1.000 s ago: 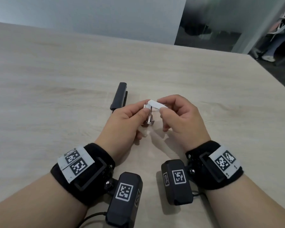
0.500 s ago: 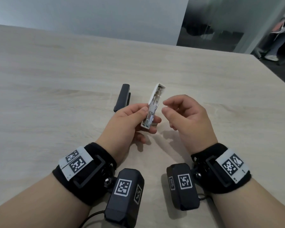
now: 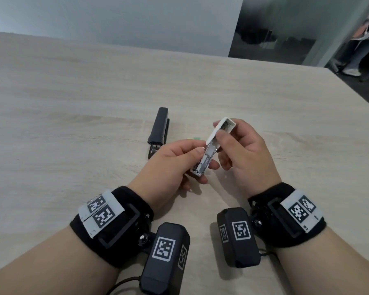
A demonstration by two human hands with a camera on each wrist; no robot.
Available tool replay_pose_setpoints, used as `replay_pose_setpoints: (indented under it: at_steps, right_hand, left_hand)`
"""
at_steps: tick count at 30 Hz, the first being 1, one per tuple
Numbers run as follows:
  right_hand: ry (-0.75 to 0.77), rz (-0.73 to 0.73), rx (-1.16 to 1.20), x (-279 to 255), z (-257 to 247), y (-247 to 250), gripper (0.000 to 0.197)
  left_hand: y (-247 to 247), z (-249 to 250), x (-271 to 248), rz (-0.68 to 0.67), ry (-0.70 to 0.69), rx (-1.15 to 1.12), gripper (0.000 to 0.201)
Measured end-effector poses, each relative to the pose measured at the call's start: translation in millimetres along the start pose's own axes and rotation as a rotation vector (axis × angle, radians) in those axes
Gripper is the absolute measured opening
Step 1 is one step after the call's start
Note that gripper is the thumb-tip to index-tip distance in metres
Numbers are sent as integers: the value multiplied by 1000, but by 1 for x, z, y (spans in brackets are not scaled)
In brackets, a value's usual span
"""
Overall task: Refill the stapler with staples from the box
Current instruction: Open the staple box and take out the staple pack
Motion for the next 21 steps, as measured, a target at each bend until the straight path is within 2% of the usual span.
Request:
replay_pose_setpoints:
  at_steps: [4,6,9,13,15,16,18,19,21]
  right_hand:
    - [-50,76,18,5,5,8,21]
    - [-76,154,56,10,7,18,16]
    - [-106,282,-10,16,8,34,11]
    - [-150,272,-180,21,10,38,9]
    - [-175,257,-245,22,12,37,6]
    - [-181,255,-280,23,13,36,5]
    - [-186,248,-340,24,15,35,6]
    - [-186,242,-366,25,15,35,7]
    - [-191,229,-409,27,17,35,9]
  left_hand:
    - [-2,0,-2,48,5,-10,23]
    - [1,-1,-3,106,-5,-6,22]
    - [6,2,-5,160,-70,42,22]
    - [15,28,-12,241,-397,313,28]
    - [26,47,-17,367,-561,392,28]
    - [34,52,-17,440,-597,393,26]
    - [49,52,-13,549,-556,406,22]
    - [55,46,-9,572,-490,429,19]
    - [59,34,-3,532,-305,537,28]
Point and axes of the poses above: each hand's wrist, its own x-axis towards the middle knuckle, its own y-axis out of the back of the hand, z = x × y, the point moved 5 cm from there along x, towards the middle knuckle, and after that the axes turned 12 degrees about -y, right-handed, at the moved point
